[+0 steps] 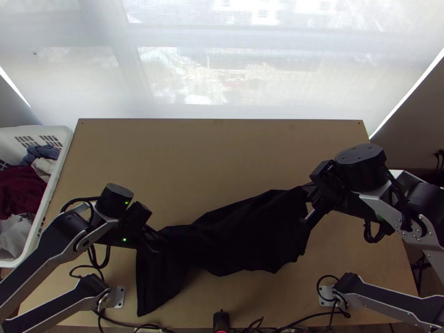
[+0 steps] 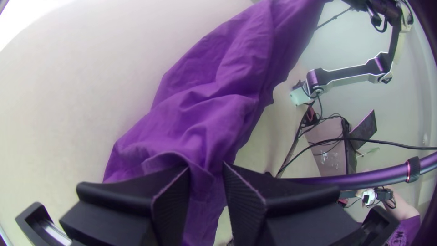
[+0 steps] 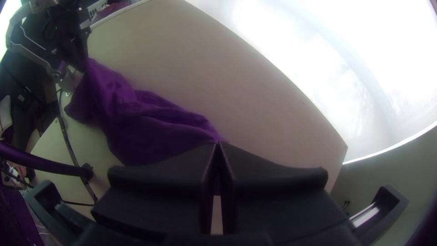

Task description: Fold the t-shirt

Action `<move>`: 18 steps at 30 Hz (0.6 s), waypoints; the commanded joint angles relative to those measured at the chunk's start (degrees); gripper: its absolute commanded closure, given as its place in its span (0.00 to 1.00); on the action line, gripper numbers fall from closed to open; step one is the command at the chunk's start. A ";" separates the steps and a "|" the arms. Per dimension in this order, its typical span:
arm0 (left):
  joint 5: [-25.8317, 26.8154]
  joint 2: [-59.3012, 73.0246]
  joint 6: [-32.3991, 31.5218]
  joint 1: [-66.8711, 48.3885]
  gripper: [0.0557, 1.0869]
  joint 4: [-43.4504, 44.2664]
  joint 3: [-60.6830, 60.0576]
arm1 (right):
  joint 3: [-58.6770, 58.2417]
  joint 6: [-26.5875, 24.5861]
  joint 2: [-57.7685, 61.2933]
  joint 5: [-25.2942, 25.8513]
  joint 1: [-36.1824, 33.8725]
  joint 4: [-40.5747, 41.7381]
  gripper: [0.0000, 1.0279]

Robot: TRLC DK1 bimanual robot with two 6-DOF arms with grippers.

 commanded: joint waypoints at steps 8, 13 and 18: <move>0.14 2.78 -1.09 -0.76 0.59 3.89 1.64 | 0.17 -0.19 0.50 -0.01 -1.29 0.76 0.97; 0.14 3.31 -1.88 0.03 0.59 3.89 4.54 | 0.08 -0.19 0.41 -0.01 -1.37 0.76 0.97; 0.14 3.84 -2.14 0.30 0.68 3.80 4.72 | 0.08 -0.28 0.41 -0.01 -1.29 0.76 0.97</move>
